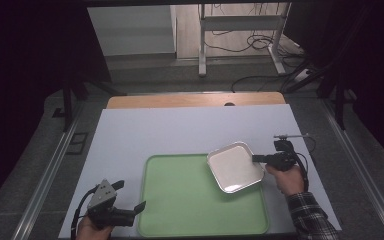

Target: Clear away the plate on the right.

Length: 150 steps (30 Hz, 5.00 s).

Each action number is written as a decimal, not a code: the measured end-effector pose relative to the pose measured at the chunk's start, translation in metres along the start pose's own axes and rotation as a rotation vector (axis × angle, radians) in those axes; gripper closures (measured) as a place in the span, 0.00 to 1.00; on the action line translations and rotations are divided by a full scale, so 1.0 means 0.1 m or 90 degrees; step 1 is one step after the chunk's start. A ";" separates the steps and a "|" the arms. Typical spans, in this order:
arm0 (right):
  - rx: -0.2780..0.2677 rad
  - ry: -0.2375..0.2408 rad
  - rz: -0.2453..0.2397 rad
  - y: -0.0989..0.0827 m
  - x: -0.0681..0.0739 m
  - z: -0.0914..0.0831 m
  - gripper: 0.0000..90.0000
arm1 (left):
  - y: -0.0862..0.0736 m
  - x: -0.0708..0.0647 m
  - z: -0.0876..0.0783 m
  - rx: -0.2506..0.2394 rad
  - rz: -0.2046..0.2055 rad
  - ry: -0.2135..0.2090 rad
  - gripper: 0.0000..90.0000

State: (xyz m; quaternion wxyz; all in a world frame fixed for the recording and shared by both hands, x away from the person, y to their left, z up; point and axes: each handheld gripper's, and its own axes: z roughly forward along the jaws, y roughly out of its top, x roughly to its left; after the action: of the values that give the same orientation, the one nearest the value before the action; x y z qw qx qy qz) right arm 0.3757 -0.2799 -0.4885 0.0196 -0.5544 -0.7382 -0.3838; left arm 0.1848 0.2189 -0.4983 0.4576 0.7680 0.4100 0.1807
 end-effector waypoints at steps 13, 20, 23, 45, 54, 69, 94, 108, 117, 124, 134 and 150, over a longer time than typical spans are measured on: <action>0.029 0.041 -0.017 -0.11 0.36 0.30 0.98 | 0.00 0.00 0.00 0.002 0.001 0.000 0.00; 0.042 0.038 -0.024 -0.15 0.50 0.44 0.98 | 0.00 0.00 0.01 0.003 0.002 0.001 0.00; 0.047 0.029 -0.027 -0.16 0.53 0.49 0.98 | 0.00 0.00 0.01 0.003 0.002 0.001 0.00; 0.030 -0.019 -0.186 -0.22 0.70 0.40 0.56 | 0.00 -0.01 0.00 0.003 0.005 -0.001 0.00; 0.001 -0.034 -0.307 -0.34 0.90 0.25 0.47 | 0.00 -0.01 0.00 0.003 0.005 -0.001 0.00; 0.063 0.002 -0.382 -0.61 1.11 0.14 0.93 | 0.00 -0.01 0.01 0.004 0.008 0.000 0.00; 0.137 0.043 -0.426 -0.89 1.29 0.36 1.00 | 0.00 -0.02 0.01 0.006 0.010 0.001 0.00; 0.160 0.069 -0.422 -0.86 1.42 0.62 1.00 | 0.01 -0.02 0.01 0.008 0.013 0.002 0.00; 0.151 0.072 -0.416 -0.84 1.45 0.67 1.00 | 0.01 -0.02 0.01 0.009 0.016 0.002 0.00; 0.153 0.081 -0.411 -0.83 1.44 0.68 1.00 | 0.01 -0.02 0.01 0.009 0.016 0.002 0.00; 0.150 0.083 -0.395 -0.82 1.44 0.64 0.96 | 0.01 -0.02 0.01 0.009 0.015 0.002 0.00; 0.130 0.087 -0.373 -0.77 1.42 0.55 0.84 | 0.01 -0.03 0.02 0.014 0.020 0.007 0.01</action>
State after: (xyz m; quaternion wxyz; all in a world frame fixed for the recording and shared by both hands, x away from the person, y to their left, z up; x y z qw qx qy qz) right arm 0.2785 -0.1405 -0.5051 0.0132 -0.2862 -0.8981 -0.3336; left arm 0.1845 0.2149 -0.4983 0.4438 0.7784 0.4026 0.1874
